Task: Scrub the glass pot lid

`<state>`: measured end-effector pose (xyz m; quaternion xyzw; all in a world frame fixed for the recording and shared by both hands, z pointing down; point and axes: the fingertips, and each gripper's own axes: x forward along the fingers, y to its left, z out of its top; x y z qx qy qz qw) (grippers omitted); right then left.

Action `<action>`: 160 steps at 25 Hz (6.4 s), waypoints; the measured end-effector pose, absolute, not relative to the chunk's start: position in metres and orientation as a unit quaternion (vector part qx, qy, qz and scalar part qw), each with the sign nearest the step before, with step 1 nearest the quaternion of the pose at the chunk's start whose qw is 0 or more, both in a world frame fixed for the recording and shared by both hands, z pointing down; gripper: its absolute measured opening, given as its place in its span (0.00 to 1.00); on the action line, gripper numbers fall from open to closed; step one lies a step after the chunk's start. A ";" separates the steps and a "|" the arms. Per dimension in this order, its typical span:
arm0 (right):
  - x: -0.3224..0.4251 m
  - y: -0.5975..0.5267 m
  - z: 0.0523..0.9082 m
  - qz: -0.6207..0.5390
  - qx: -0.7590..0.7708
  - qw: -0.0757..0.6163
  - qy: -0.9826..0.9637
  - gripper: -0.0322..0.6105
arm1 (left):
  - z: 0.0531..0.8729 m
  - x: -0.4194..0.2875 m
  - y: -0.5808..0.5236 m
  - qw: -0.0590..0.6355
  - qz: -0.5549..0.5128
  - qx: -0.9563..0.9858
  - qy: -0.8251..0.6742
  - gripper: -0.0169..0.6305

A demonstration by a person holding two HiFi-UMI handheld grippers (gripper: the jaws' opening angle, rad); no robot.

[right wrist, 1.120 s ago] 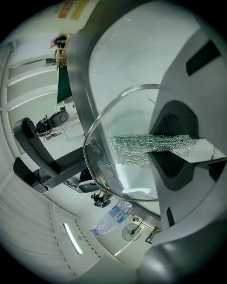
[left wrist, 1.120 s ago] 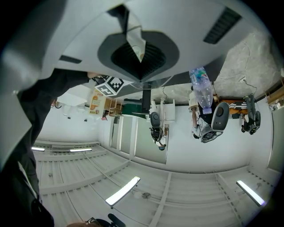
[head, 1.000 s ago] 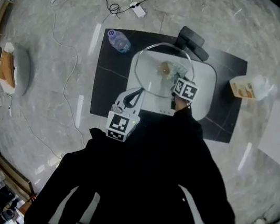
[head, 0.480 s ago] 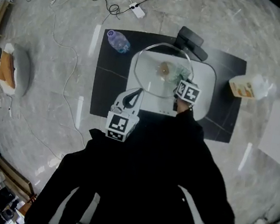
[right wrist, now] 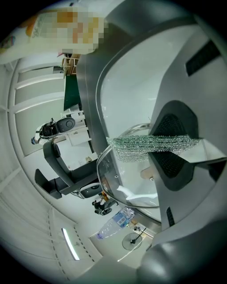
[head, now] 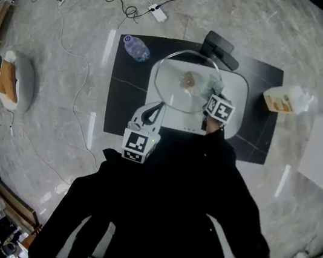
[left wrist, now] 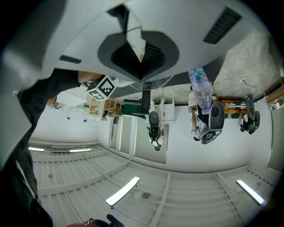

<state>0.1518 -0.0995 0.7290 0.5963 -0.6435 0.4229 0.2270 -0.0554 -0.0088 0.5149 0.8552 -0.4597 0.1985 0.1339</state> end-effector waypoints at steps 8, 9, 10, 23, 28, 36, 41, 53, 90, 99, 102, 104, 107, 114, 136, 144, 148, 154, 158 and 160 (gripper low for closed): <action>0.168 -0.092 0.721 0.420 0.611 0.216 -0.635 0.15 | 0.516 -0.055 -0.009 0.132 0.197 0.857 -0.458 0.02; 0.169 -0.092 0.721 0.419 0.613 0.216 -0.634 0.15 | 0.516 -0.055 -0.009 0.133 0.197 0.857 -0.458 0.02; 0.170 -0.091 0.720 0.419 0.613 0.216 -0.634 0.15 | 0.516 -0.055 -0.008 0.133 0.197 0.856 -0.458 0.02; 0.136 -0.082 0.700 0.431 0.580 0.185 -0.666 0.15 | 0.513 -0.058 -0.007 0.134 0.193 0.854 -0.464 0.02; 0.104 -0.086 0.697 0.428 0.554 0.185 -0.690 0.15 | 0.513 -0.065 -0.002 0.134 0.194 0.850 -0.471 0.02; 0.040 -0.090 0.698 0.436 0.502 0.181 -0.725 0.15 | 0.515 -0.073 0.003 0.134 0.200 0.845 -0.477 0.02; -0.004 -0.083 0.702 0.471 0.450 0.163 -0.741 0.15 | 0.515 -0.078 0.006 0.137 0.203 0.841 -0.482 0.02; -0.063 -0.080 0.730 0.557 0.381 0.128 -0.727 0.15 | 0.520 -0.084 0.004 0.145 0.206 0.834 -0.491 0.02; -0.048 -0.073 0.783 0.554 0.424 0.218 -0.683 0.15 | 0.525 -0.081 0.002 0.147 0.214 0.835 -0.485 0.02; -0.038 -0.066 0.785 0.548 0.431 0.237 -0.677 0.15 | 0.523 -0.078 0.002 0.143 0.215 0.839 -0.479 0.02; -0.035 -0.063 0.787 0.549 0.434 0.239 -0.673 0.15 | 0.522 -0.077 0.003 0.142 0.214 0.841 -0.476 0.02; -0.032 -0.063 0.788 0.547 0.437 0.242 -0.672 0.15 | 0.522 -0.076 0.002 0.140 0.214 0.841 -0.476 0.02; -0.026 -0.063 0.788 0.545 0.440 0.246 -0.670 0.15 | 0.521 -0.076 0.002 0.140 0.214 0.841 -0.476 0.02; -0.014 -0.059 0.790 0.545 0.446 0.251 -0.664 0.15 | 0.521 -0.073 0.002 0.138 0.213 0.844 -0.473 0.02; 0.028 -0.049 0.790 0.531 0.447 0.288 -0.660 0.16 | 0.521 -0.072 0.002 0.140 0.207 0.846 -0.471 0.02; 0.048 -0.046 0.791 0.530 0.452 0.292 -0.655 0.15 | 0.522 -0.067 0.002 0.138 0.207 0.848 -0.468 0.02; 0.055 -0.046 0.791 0.529 0.453 0.293 -0.655 0.15 | 0.521 -0.065 0.002 0.137 0.207 0.849 -0.466 0.02; 0.069 -0.043 0.789 0.527 0.456 0.300 -0.652 0.15 | 0.520 -0.065 0.004 0.135 0.207 0.850 -0.466 0.02; 0.078 -0.041 0.790 0.526 0.456 0.302 -0.651 0.15 | 0.521 -0.065 0.004 0.134 0.207 0.850 -0.464 0.02; 0.081 -0.041 0.790 0.526 0.457 0.304 -0.650 0.15 | 0.521 -0.064 0.004 0.133 0.207 0.851 -0.464 0.02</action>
